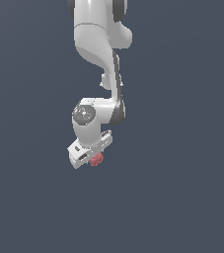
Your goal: Pick up the object and move it to a goal position.
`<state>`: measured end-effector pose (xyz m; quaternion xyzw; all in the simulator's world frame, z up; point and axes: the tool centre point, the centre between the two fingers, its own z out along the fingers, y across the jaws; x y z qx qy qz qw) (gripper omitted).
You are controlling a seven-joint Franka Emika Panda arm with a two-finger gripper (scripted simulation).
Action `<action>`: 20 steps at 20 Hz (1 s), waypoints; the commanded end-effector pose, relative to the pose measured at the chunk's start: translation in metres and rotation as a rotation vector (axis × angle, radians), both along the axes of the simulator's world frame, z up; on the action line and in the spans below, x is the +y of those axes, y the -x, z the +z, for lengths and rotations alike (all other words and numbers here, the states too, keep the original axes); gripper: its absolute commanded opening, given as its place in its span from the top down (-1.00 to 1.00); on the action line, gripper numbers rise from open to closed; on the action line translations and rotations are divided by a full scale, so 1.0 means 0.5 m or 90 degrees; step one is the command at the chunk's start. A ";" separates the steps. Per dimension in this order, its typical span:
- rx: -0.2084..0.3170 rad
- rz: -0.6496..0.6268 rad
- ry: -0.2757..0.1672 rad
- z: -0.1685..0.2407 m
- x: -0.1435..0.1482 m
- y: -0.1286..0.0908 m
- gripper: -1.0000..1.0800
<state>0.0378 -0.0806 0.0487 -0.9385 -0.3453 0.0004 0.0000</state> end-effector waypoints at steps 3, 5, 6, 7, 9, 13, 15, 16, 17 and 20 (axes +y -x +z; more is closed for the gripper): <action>0.000 0.001 0.000 0.024 0.059 0.022 1.00; 0.000 0.001 0.000 0.040 0.096 0.035 1.00; 0.000 0.001 0.000 0.048 0.116 0.043 1.00; 0.000 0.001 0.000 0.057 0.138 0.051 1.00; 0.000 0.001 0.001 0.076 0.185 0.069 1.00; 0.000 0.001 0.001 0.114 0.277 0.103 1.00; 0.000 0.001 0.001 0.133 0.323 0.119 1.00; 0.000 0.001 0.001 0.143 0.346 0.127 1.00; 0.000 0.001 0.001 0.152 0.369 0.135 1.00; 0.000 0.001 0.001 0.180 0.434 0.158 1.00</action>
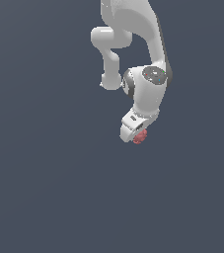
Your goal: Pick up the object and move it to a goal position.
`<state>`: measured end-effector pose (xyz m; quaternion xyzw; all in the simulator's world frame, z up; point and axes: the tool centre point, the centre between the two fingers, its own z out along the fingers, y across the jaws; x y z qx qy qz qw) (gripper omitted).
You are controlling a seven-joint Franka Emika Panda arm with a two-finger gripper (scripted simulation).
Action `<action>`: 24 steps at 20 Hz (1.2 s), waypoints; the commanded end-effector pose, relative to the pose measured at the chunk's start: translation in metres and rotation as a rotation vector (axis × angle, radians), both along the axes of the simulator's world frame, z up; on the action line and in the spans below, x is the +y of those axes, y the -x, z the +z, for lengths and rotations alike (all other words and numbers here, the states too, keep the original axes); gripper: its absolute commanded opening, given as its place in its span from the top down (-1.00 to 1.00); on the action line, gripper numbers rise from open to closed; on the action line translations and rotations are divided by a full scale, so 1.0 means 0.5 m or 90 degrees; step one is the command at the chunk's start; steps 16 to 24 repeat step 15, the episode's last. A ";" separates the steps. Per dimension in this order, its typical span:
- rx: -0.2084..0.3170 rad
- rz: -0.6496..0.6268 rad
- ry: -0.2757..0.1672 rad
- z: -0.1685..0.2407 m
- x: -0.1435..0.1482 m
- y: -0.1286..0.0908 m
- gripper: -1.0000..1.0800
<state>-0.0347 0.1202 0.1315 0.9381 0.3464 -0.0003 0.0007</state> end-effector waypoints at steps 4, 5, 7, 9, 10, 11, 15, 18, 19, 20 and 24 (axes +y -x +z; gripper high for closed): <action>0.000 -0.001 0.000 0.046 0.110 0.037 1.00; 0.000 -0.001 0.000 0.053 0.126 0.042 1.00; 0.000 -0.001 0.000 0.064 0.153 0.050 1.00; 0.000 -0.001 0.000 0.073 0.175 0.056 1.00; 0.000 -0.001 -0.001 0.077 0.183 0.058 1.00; 0.000 -0.001 -0.001 0.079 0.189 0.059 1.00; 0.000 -0.001 -0.001 0.084 0.201 0.061 1.00; 0.000 -0.001 -0.001 0.084 0.201 0.061 1.00; 0.000 -0.001 -0.001 0.084 0.201 0.061 1.00; 0.000 -0.001 -0.001 0.084 0.201 0.061 1.00; 0.000 -0.001 -0.001 0.084 0.201 0.061 1.00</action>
